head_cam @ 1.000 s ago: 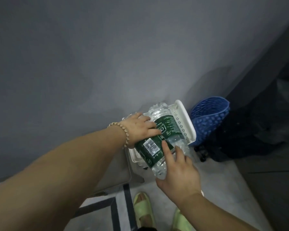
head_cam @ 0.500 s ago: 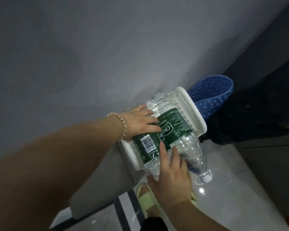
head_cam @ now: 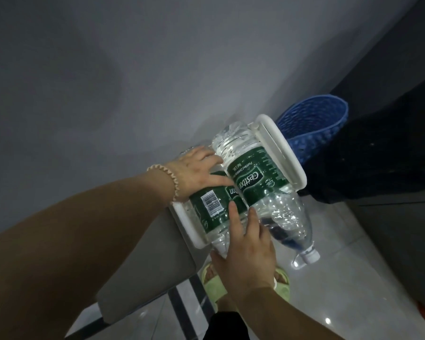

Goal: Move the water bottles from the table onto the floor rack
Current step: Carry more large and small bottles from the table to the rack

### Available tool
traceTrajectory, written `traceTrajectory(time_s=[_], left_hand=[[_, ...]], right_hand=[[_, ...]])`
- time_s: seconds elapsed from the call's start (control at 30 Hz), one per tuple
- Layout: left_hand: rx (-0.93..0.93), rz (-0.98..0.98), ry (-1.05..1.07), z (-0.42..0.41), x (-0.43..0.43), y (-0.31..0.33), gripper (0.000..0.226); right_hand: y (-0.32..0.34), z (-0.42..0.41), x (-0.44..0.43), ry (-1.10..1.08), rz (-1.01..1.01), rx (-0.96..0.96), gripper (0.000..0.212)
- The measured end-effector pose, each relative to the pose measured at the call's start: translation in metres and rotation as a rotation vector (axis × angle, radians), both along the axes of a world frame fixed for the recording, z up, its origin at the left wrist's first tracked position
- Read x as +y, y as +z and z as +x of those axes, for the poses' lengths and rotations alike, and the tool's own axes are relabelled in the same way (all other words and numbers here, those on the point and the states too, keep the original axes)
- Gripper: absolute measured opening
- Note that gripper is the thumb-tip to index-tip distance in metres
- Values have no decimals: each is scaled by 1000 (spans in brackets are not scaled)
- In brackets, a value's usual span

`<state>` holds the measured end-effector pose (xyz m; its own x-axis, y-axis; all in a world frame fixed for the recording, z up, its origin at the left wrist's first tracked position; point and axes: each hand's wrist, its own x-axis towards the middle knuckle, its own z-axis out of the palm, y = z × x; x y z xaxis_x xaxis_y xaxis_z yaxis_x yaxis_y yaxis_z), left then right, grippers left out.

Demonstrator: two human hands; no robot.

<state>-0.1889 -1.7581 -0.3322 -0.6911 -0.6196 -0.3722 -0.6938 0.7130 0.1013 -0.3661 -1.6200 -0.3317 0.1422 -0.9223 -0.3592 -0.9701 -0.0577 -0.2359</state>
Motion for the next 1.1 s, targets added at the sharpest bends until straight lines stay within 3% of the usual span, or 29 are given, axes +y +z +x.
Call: traceTrajectory(time_s=[0.27,0.37,0.5,0.6,0.93,1.1], left_hand=[[-148,-78,103,-14,21,0,113],[-214,-108,282,-27,39,4,118],[-201,-161,548,-47,76,13,108],[-187,-142,626,-69,101,24,104],[-198,-362,942,-196,203,103,82],[-166,-493,1124,-265,271,163,83]], right_hand=[[3,-8,1,14,35,-15,118],[7,-14,1,63,14,6,117],[21,-24,-4,143,-57,-17,110],[34,-39,-5,204,-111,-14,106],[113,-161,29,535,-294,-149,93],[168,-225,62,668,-409,-163,88]])
